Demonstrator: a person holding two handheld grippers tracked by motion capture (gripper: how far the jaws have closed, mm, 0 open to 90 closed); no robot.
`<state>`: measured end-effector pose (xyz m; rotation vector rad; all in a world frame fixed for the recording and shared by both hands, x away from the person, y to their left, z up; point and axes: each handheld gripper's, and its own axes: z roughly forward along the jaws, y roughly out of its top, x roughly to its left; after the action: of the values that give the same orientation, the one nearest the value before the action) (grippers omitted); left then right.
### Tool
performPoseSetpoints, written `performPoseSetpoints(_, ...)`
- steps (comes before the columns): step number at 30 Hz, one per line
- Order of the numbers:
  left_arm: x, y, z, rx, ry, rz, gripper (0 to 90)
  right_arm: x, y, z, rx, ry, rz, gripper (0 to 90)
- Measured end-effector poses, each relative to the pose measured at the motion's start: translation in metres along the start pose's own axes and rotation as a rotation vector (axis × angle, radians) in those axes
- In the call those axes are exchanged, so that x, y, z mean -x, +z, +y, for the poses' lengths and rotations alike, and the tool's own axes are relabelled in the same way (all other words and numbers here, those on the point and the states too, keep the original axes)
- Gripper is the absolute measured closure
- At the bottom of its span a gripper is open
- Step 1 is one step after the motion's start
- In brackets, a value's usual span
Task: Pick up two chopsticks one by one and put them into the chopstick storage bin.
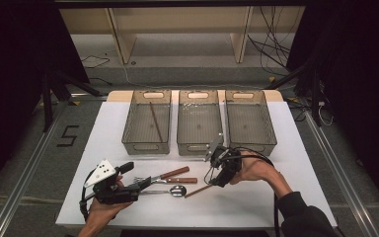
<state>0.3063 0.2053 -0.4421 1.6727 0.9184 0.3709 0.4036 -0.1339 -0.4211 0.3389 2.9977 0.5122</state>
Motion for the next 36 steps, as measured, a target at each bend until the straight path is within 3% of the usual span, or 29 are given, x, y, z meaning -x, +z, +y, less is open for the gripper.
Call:
performPoseSetpoints(4, 0.0, 0.0, 0.0, -0.001, 0.0, 0.0, 12.5, -0.002, 0.006, -0.001, -0.07, -0.046, -0.014, 37.5)
performPoseSetpoints(16, 0.0, 0.0, 0.0, -0.001, 0.0, -0.002, 12.4, -0.005, 0.022, -0.001, -0.16, -0.138, -0.033, 51.1)
performPoseSetpoints(23, 0.0, 0.0, 0.0, -0.001, 0.0, -0.001, 12.4, -0.006, 0.028, -0.001, -0.202, -0.145, -0.026, 57.1)
performPoseSetpoints(36, 0.0, 0.0, 0.0, -0.001, -0.001, -0.002, 12.4, -0.004, 0.034, -0.001, -0.211, -0.16, -0.007, 66.3)
